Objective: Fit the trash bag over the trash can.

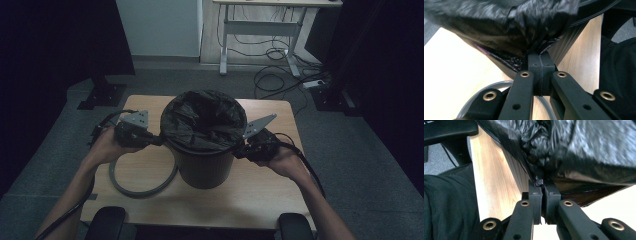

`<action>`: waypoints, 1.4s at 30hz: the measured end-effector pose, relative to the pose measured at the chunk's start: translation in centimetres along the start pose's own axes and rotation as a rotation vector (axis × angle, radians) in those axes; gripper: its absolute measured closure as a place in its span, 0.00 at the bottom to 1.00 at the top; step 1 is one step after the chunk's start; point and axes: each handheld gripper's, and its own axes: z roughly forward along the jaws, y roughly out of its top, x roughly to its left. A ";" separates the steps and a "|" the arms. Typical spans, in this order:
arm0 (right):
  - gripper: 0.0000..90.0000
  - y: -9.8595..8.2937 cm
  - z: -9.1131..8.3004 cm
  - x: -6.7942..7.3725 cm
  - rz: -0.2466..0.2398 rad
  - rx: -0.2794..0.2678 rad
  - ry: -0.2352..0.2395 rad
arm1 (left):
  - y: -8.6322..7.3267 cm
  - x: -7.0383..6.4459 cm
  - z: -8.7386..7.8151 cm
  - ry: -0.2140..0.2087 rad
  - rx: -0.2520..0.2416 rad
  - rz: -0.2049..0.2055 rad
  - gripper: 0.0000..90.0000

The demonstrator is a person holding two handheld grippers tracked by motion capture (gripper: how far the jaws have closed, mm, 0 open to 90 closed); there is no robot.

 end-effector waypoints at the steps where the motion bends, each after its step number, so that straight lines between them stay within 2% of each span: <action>1: 0.95 0.0 0.1 0.0 0.003 -0.003 0.002 | 0.1 0.0 0.2 -0.001 0.000 0.004 0.99; 5: 0.96 -0.1 0.5 0.3 0.006 0.012 -0.005 | 0.2 -0.2 0.4 -0.008 0.006 0.028 0.99; 8: 0.97 -0.5 1.4 0.3 0.006 0.065 -0.031 | 0.1 -0.2 0.2 -0.024 -0.022 0.022 0.98; 10: 0.97 -0.9 2.0 0.3 0.022 0.078 -0.025 | -0.1 -0.2 0.1 -0.024 -0.037 0.017 0.98; 13: 0.96 -1.0 2.3 0.2 0.029 0.062 -0.015 | -0.3 -0.2 0.4 -0.023 -0.041 -0.001 0.99; 15: 0.94 -0.9 2.0 0.3 0.037 0.036 -0.003 | -0.7 -0.3 1.1 -0.012 0.003 -0.004 0.99; 16: 0.94 -0.9 1.9 0.4 0.040 0.026 0.004 | -0.9 -0.2 1.4 -0.018 0.007 -0.012 0.99; 19: 0.94 -1.1 1.6 0.4 0.056 -0.013 0.013 | -1.5 -0.1 2.2 -0.030 0.002 -0.031 0.99; 22: 0.96 -1.6 1.9 0.2 0.074 -0.025 0.011 | -1.6 -0.1 2.4 -0.030 0.003 -0.026 0.99; 23: 0.97 -1.8 2.2 0.1 0.079 -0.014 0.001 | -1.5 -0.2 2.3 -0.029 0.003 -0.025 0.99; 25: 0.98 -2.6 3.2 -0.3 0.090 0.052 -0.048 | -1.6 -0.1 2.4 -0.015 0.018 -0.031 0.99; 27: 0.98 -3.7 4.0 -1.0 0.121 0.066 -0.050 | -2.2 0.1 2.9 0.002 0.037 -0.059 0.99; 29: 0.98 -4.7 4.3 -1.9 0.176 0.026 -0.040 | -3.0 0.7 3.5 0.008 0.053 -0.095 0.99; 31: 0.98 -5.3 4.5 -2.4 0.205 -0.004 -0.045 | -3.8 1.1 4.3 0.005 0.058 -0.127 0.99; 33: 0.98 -5.8 5.0 -2.8 0.226 -0.021 -0.051 | -4.4 1.4 5.3 -0.008 0.039 -0.163 0.99; 37: 0.97 -6.7 6.7 -3.5 0.265 -0.018 -0.050 | -5.0 1.7 6.8 -0.020 0.033 -0.192 0.99; 39: 0.97 -7.2 7.6 -3.8 0.286 0.000 -0.047 | -5.4 1.9 7.3 -0.029 0.027 -0.211 0.99; 42: 0.97 -8.1 8.6 -4.2 0.329 0.001 -0.020 | -6.1 1.8 8.2 -0.032 0.042 -0.236 0.99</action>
